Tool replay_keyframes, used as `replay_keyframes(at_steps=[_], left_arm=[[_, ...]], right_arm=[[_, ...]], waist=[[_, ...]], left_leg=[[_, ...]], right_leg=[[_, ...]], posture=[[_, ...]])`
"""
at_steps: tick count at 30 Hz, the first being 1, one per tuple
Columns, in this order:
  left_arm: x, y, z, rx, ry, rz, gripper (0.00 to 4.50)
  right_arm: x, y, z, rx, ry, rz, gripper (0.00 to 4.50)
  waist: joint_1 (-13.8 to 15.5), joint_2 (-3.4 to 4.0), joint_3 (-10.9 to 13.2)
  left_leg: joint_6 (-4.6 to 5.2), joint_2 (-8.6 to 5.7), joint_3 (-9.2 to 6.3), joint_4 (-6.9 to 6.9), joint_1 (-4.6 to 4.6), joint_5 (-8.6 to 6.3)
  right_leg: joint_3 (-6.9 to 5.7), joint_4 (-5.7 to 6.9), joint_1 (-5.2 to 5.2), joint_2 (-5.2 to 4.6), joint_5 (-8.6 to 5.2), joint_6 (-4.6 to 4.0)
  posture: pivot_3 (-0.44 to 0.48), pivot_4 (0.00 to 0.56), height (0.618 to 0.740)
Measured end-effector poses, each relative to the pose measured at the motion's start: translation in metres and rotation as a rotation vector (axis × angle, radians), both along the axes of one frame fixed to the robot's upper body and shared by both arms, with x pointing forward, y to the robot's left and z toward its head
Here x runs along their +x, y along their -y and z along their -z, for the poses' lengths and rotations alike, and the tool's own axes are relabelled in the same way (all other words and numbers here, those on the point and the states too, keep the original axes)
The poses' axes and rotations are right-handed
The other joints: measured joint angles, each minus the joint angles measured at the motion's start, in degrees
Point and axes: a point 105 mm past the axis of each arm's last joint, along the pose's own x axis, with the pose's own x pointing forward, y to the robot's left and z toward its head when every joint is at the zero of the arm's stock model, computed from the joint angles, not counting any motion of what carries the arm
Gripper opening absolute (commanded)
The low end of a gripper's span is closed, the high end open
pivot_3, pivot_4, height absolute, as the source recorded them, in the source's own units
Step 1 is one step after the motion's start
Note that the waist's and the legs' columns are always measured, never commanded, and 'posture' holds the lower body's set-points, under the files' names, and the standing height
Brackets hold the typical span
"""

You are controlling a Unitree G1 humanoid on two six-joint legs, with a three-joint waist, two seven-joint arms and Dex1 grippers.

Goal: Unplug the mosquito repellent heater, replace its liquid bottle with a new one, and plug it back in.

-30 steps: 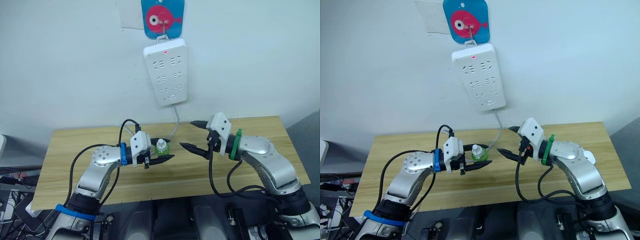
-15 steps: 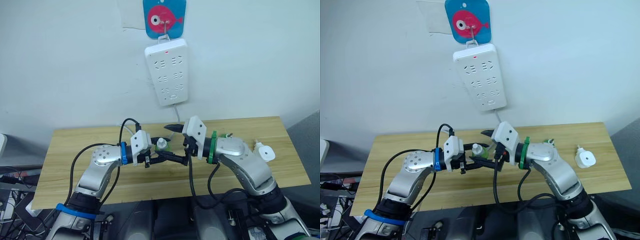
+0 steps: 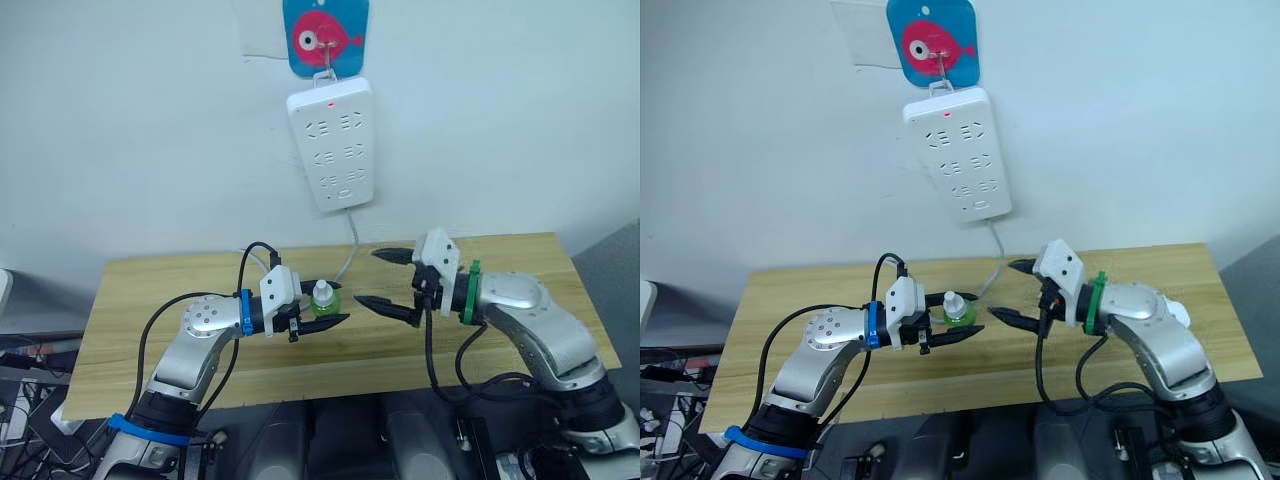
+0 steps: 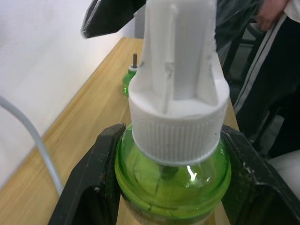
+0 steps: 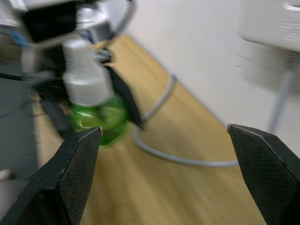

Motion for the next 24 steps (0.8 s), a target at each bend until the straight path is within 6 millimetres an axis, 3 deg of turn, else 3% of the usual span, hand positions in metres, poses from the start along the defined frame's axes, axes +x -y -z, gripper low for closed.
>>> replay_keyframes(at_steps=[14,17,24], left_arm=[[-0.001,0.000,-0.001,0.007,0.004,0.009,2.26],[-0.001,0.001,-0.002,0.007,0.008,0.013,2.26],[-0.003,0.002,-0.004,0.007,0.010,0.015,2.26]], right_arm=[[-0.019,-0.050,-0.015,0.159,-0.089,-0.116,4.49],[-0.020,-0.053,-0.013,0.156,-0.092,-0.125,3.68],[-0.015,-0.057,-0.014,0.122,-0.012,-0.141,1.06]], waist=[[0.2,-0.04,-0.1],[0.2,-0.04,-0.1],[0.2,-0.04,-0.1]], left_leg=[[-0.10,-0.07,0.00,0.01,0.00,0.05],[-0.08,-0.06,0.00,0.00,0.00,0.05],[-0.09,-0.06,0.00,0.01,0.00,0.05]], right_leg=[[0.00,-0.02,0.00,-0.03,0.00,0.00],[0.00,-0.01,0.00,-0.03,0.00,0.00],[-0.01,-0.01,-0.01,-0.02,0.00,0.00]], posture=[[-0.074,0.266,0.740],[-0.071,0.271,0.740],[-0.071,0.269,0.740]])
